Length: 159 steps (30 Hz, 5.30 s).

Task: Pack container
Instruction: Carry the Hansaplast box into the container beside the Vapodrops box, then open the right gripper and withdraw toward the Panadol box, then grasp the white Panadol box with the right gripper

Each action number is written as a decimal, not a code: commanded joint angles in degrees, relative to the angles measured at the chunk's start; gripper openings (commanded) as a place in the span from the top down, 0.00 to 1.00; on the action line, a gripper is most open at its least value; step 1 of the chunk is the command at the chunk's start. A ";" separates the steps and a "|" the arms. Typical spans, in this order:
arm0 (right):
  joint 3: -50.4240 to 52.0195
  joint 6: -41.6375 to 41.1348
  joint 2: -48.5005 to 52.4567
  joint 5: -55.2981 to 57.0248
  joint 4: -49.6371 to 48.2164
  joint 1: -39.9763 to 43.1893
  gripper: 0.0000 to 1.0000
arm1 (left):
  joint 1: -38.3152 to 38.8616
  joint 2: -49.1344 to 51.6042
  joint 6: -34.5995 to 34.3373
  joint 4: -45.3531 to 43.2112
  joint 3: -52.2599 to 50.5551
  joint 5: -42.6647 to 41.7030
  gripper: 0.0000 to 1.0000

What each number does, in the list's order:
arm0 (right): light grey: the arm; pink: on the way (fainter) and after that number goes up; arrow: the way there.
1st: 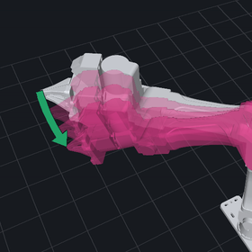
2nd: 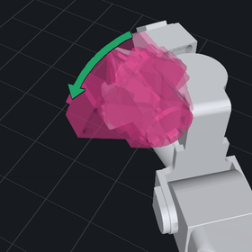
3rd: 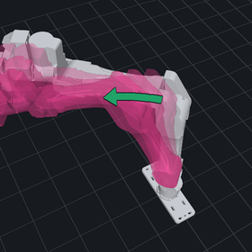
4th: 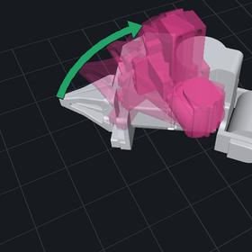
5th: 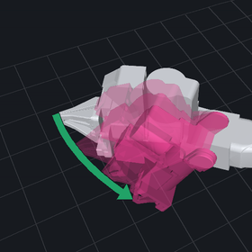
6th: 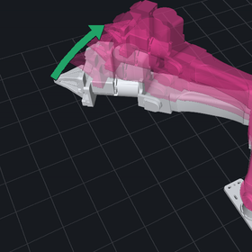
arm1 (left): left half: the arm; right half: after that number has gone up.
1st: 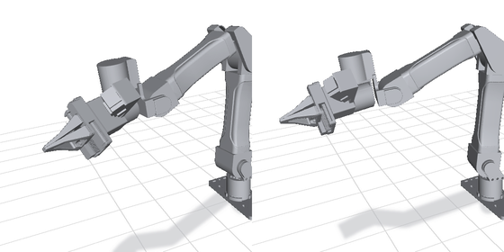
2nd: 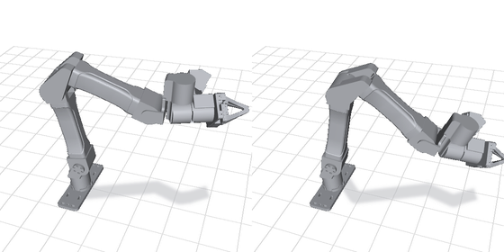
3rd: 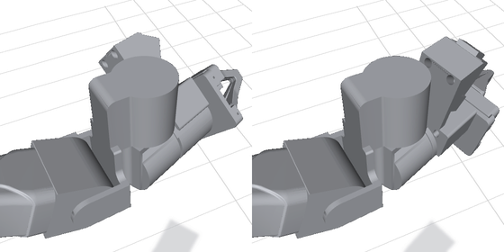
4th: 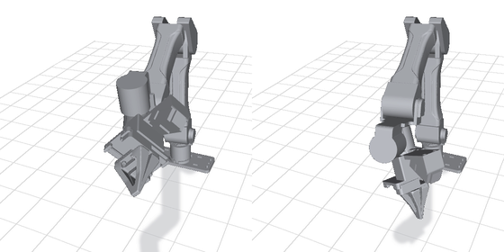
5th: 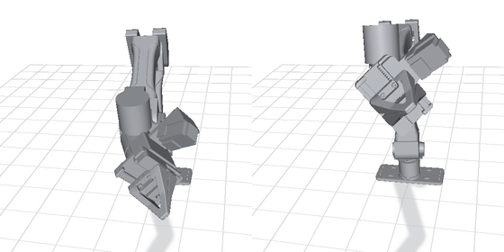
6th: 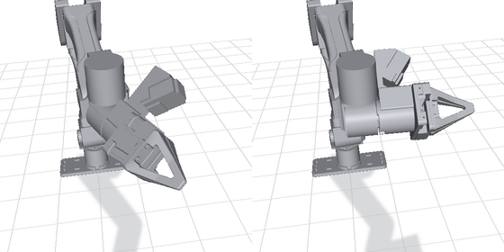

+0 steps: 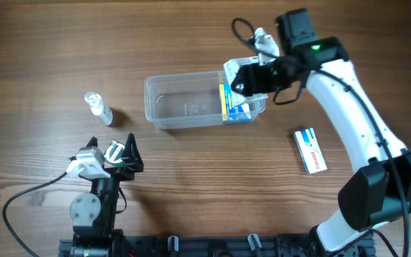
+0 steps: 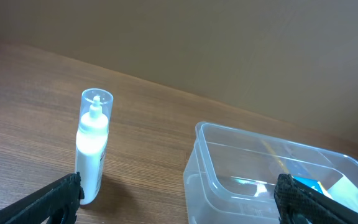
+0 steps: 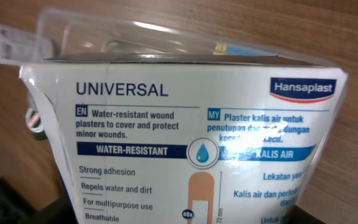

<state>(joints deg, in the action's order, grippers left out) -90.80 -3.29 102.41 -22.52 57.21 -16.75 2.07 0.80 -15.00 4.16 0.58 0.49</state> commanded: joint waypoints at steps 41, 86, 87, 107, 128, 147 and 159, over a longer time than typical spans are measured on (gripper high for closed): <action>2.29 -14.40 5.38 22.47 -3.87 -8.15 0.10 | -0.59 -0.42 -0.46 0.11 -0.26 -0.70 0.00; 28.55 -4.61 -9.79 17.81 0.92 16.09 0.00 | -0.59 -0.42 -0.46 0.11 -0.26 -0.70 0.00; 29.49 -4.72 -9.73 18.05 -0.26 16.09 0.00 | -0.59 -0.42 -0.46 0.11 -0.26 -0.70 0.00; 40.11 -6.60 -9.03 27.67 -13.16 16.09 0.00 | -0.59 -0.42 -0.46 0.11 -0.26 -0.70 0.00; 41.44 -14.45 -9.03 24.13 -13.31 16.09 0.43 | -0.59 -0.42 -0.46 0.13 -0.26 -0.70 0.00; 46.29 -7.39 -9.03 23.56 -21.11 15.98 0.37 | -0.59 -0.42 -0.46 0.11 -0.26 -0.70 0.00; 45.18 -8.87 -9.05 23.30 -22.21 15.98 0.56 | -0.59 -0.42 -0.46 0.11 -0.26 -0.70 0.00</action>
<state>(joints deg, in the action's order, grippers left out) -46.09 -11.35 93.10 0.95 35.44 -0.75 2.07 0.80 -15.00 4.16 0.58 0.49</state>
